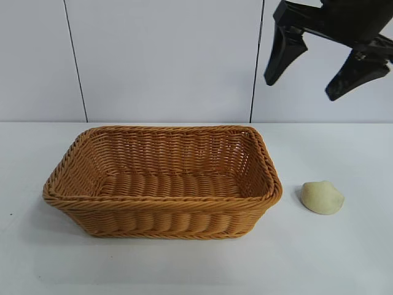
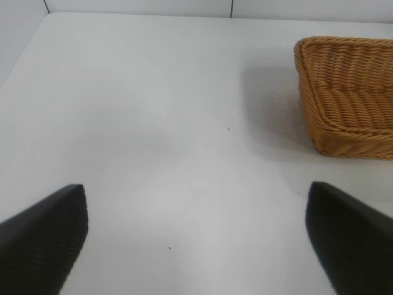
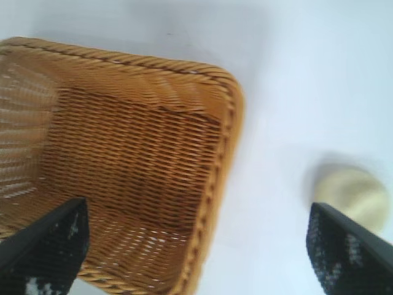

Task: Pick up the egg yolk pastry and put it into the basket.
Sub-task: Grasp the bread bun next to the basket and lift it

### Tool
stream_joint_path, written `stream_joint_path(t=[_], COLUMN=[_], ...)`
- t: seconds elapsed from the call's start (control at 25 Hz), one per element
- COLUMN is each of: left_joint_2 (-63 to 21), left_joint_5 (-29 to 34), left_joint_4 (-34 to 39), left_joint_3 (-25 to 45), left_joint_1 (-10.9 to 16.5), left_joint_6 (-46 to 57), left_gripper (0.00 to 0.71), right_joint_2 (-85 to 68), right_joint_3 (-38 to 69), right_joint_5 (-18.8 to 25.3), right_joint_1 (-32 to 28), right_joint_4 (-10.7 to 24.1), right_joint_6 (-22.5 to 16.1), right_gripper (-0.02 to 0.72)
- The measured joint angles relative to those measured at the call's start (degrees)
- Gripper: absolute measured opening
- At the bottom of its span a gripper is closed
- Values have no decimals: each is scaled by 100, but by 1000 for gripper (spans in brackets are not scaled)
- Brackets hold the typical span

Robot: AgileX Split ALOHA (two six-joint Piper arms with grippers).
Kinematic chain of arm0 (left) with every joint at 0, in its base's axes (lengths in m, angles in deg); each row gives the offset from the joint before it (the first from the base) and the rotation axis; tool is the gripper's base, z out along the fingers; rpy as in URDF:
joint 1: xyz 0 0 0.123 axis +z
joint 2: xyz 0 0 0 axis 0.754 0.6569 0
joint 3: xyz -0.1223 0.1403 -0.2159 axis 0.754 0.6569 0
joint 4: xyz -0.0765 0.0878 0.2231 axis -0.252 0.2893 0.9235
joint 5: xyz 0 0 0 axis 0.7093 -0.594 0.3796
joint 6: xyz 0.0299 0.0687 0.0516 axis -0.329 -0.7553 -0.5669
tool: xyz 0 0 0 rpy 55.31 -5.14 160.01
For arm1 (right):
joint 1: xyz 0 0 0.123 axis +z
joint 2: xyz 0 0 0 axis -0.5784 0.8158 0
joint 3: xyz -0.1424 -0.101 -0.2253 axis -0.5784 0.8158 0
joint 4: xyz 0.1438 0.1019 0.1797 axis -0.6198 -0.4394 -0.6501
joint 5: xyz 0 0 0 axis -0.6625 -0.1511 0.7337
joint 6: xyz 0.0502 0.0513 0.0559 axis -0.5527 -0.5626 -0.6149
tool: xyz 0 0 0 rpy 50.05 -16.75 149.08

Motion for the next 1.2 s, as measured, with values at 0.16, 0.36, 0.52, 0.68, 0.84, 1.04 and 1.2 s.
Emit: stream_joint_path(t=[0.16,0.36,0.52,0.68,0.84,1.04,1.2], left_joint_2=[0,0,0,0,0,0,0], left_joint_5=[0,-6,-6,-6,-6,-6,-6], left_joint_4=[0,-4,-4,-4,-4,-4,-4], left_joint_3=[0,0,0,1,1,1,1], left_joint_1=[0,0,0,0,0,0,0], left_joint_6=[0,-6,-6,-6,-6,-6,-6], left_gripper=[692,692,692,692,692,692,692], right_joint_2=[0,251,707,1250,1832,2357,2519], right_joint_3=[-61,-79,-79,-79,-79,-79,-79], right_joint_5=[412,456,403,243,109,-47,-78], right_joint_1=[0,0,0,0,0,0,0], right_joint_4=[910,1014,1014,1014,1016,1041,1041], right_joint_6=[-468,-526,-532,-539,-544,-544,-544], right_gripper=[685,685,685,685,685,685,685])
